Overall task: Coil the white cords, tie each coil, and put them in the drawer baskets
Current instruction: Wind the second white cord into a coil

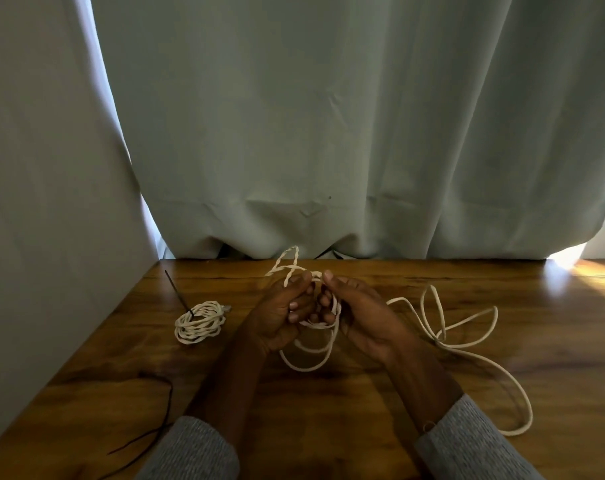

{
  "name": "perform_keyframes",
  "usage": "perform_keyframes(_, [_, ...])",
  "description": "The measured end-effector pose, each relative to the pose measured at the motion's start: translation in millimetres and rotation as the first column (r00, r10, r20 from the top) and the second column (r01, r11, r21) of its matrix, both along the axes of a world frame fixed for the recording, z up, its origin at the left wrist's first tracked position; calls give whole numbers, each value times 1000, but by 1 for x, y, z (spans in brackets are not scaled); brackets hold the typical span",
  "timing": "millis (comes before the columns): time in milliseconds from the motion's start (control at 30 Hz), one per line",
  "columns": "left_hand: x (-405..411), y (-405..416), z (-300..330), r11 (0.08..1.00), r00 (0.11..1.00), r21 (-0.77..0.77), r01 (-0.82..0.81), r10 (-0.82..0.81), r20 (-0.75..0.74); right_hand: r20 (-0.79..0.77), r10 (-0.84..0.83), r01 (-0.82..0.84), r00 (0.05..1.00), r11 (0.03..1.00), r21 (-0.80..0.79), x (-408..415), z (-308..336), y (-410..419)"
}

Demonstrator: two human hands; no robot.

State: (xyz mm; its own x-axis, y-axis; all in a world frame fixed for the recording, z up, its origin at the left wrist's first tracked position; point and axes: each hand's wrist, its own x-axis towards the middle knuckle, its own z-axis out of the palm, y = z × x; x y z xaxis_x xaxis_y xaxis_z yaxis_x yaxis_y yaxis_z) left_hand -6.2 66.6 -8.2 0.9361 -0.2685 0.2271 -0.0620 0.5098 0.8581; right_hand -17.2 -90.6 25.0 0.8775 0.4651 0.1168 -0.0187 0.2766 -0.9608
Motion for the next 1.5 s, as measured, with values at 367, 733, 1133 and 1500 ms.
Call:
perform_keyframes(367, [-6, -10, 5, 972, 976, -94, 217, -218, 4, 111, -310, 322, 944, 941, -109, -4, 5, 6])
perform_keyframes(733, [-1, -24, -1, 979, 986, -119, 163, -164, 0, 65, -461, 457, 885, 887, 63, 7, -7, 3])
perform_keyframes(1133, [-15, -21, 7, 960, 974, 168, 224, -220, -46, 402, -464, 575, 789, 788, -220, 4, -7, 3])
perform_keyframes(1500, [-18, 4, 16, 889, 998, 458, -15, 44, -52, 808, -181, 825, 561, 35, -565, 14, 5, -42])
